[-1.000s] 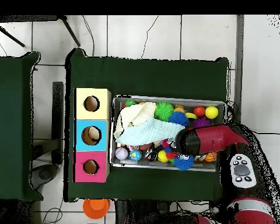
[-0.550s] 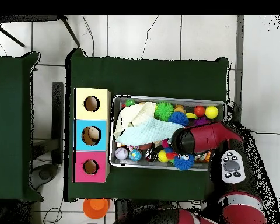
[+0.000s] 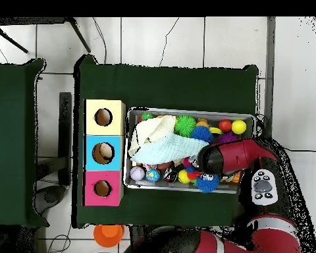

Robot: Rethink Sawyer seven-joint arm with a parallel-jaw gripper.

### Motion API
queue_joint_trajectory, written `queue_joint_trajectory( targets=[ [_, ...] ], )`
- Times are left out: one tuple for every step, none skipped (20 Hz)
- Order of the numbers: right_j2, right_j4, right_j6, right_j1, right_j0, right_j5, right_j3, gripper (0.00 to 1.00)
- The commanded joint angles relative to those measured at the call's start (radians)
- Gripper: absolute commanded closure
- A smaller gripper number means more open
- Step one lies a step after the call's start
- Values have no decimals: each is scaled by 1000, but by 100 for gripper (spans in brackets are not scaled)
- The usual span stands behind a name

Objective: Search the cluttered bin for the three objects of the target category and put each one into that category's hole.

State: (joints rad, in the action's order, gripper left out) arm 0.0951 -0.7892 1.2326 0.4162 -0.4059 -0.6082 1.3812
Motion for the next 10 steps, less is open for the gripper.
queue_joint_trajectory(
  targets=[
    [-14,-45,-37,-48,-9,-69,-25,0],
    [-16,-43,-38,-50,-14,-62,-24,0],
    [-18,-44,-31,-62,-15,-53,-32,0],
    [-18,-45,-29,-68,-15,-49,-35,0],
    [-19,-47,-27,-78,-14,-46,-45,0],
    [-20,-47,-30,-77,-16,-43,-44,0],
    [-23,-48,-33,-74,-19,-37,-43,0],
    [-24,-47,-34,-70,-21,-32,-40,0],
    [-27,-47,-34,-70,-21,-26,-39,0],
    [-29,-47,-33,-71,-22,-20,-39,0]
  ],
)
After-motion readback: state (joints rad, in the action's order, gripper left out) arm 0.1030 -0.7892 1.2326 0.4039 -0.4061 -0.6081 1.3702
